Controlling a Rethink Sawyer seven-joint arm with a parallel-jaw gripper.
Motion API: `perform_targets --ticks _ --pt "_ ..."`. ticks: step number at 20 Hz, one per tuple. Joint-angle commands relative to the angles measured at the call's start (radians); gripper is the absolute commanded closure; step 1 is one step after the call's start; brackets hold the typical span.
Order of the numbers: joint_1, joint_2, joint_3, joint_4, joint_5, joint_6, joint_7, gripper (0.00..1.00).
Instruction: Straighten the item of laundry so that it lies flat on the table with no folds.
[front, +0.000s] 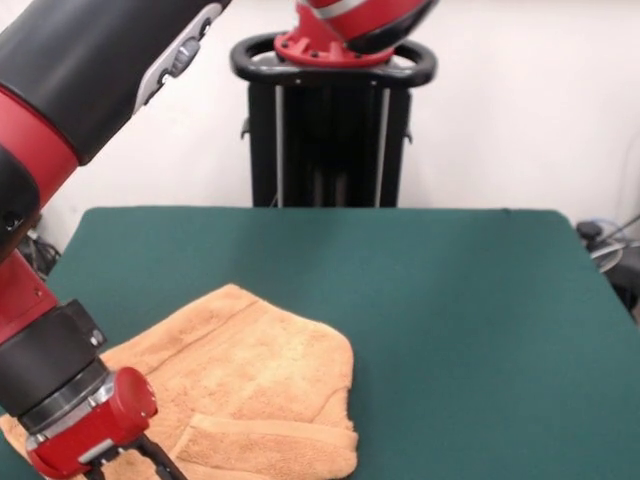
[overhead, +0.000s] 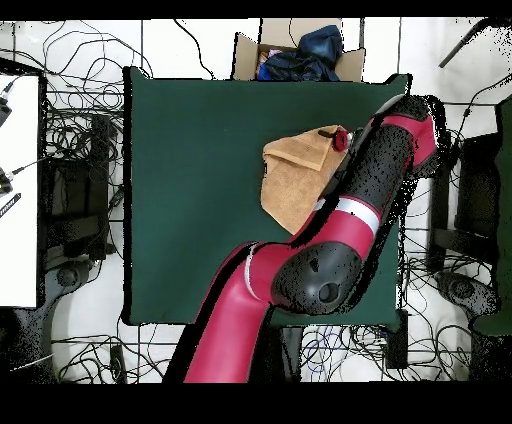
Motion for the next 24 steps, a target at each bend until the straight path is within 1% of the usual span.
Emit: perform_targets --ticks 1,9,18,24 --pt "0.023 0.082 0.175 -0.062 0.117 -0.081 0.058 0.0" --pt "0.024 0.075 0.197 -0.06 0.092 -0.106 0.058 0.0" --pt "0.031 0.056 0.249 -0.032 0.1 -0.114 0.021 0.0" --pt "0.026 0.053 0.26 -0.039 0.085 -0.13 0.032 0.0"
